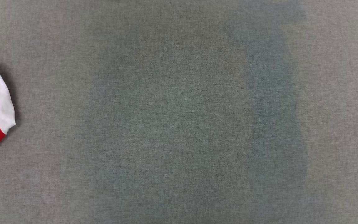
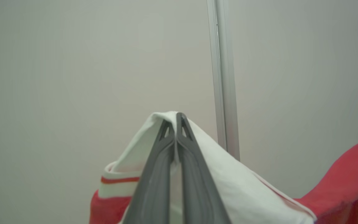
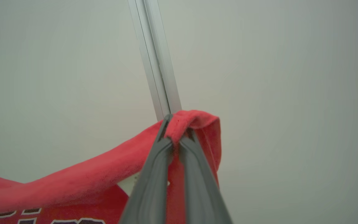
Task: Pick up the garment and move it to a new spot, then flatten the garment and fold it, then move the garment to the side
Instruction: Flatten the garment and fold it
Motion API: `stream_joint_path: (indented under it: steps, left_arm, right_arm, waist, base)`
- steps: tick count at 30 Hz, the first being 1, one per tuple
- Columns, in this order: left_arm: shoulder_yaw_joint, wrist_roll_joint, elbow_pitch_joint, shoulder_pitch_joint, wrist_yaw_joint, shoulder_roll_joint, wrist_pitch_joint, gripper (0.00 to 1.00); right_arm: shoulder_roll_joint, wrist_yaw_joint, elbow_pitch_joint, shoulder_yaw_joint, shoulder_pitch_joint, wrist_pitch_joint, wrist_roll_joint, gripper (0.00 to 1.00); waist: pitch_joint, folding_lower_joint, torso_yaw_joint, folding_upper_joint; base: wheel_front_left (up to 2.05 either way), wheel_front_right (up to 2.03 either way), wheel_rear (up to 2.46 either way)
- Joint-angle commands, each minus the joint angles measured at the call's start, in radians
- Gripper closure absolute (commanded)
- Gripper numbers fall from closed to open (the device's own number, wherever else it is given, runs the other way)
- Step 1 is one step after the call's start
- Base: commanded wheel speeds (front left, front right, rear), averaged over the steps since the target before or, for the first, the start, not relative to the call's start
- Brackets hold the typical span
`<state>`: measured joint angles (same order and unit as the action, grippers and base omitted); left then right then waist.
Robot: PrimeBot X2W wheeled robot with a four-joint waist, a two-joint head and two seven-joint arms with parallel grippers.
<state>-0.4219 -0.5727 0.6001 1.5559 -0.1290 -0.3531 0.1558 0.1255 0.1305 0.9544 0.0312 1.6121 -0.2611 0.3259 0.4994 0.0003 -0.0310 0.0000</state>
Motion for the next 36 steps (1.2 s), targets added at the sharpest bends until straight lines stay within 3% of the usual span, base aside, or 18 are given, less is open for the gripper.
stream_joint_path:
  steps: [1, 6, 13, 18, 23, 31, 36]
  left_arm:
    - [-0.017, -0.005, 0.009, 0.016, -0.002, 0.002, 0.007, 1.00]
    - [-0.078, -0.059, 0.051, 0.041, -0.002, -0.006, 0.047, 1.00]
    - [-0.135, -0.138, 0.058, -0.110, -0.002, -0.026, 0.094, 1.00]
    - [-0.111, -0.164, 0.010, -0.316, -0.002, -0.042, 0.109, 1.00]
    - [-0.033, -0.137, -0.129, -0.596, 0.026, -0.030, 0.110, 1.00]
    - [0.063, -0.087, -0.330, -1.051, 0.070, 0.030, 0.110, 1.00]
    - [0.066, -0.064, -0.386, -1.252, 0.074, 0.067, 0.110, 1.00]
  right_arm:
    - [0.002, 0.001, 0.003, -0.004, 0.021, -0.004, -0.009, 1.00]
    - [-0.004, 0.001, -0.001, -0.015, 0.000, -0.005, -0.007, 1.00]
    - [-0.005, 0.001, -0.046, -0.036, -0.163, -0.005, 0.022, 1.00]
    - [-0.012, 0.001, -0.135, -0.052, -0.364, -0.005, 0.052, 1.00]
    - [-0.012, 0.001, -0.247, -0.072, -0.598, -0.005, 0.076, 1.00]
    - [0.000, 0.001, -0.372, -0.104, -0.952, -0.005, 0.123, 1.00]
    - [0.011, 0.001, -0.411, -0.100, -1.128, -0.005, 0.160, 1.00]
  waist:
    - [-0.002, -0.0003, 0.000, 0.0000]
    - [-0.005, -0.0003, -0.004, 0.0000]
    - [0.000, -0.0003, -0.007, 0.0000]
    - [-0.029, -0.0003, -0.016, 0.0000]
    - [-0.082, -0.0003, -0.021, 0.0000]
    - [-0.174, -0.0003, -0.030, 0.0000]
    - [-0.229, -0.0003, -0.027, 0.0000]
  base:
    - [0.00, 0.00, 0.00]
    - [0.00, 0.00, 0.00]
    - [0.00, 0.00, 0.00]
    - [0.00, 0.00, 0.00]
    - [0.00, 0.00, 0.00]
    - [0.00, 0.00, 0.00]
    - [0.00, 0.00, 0.00]
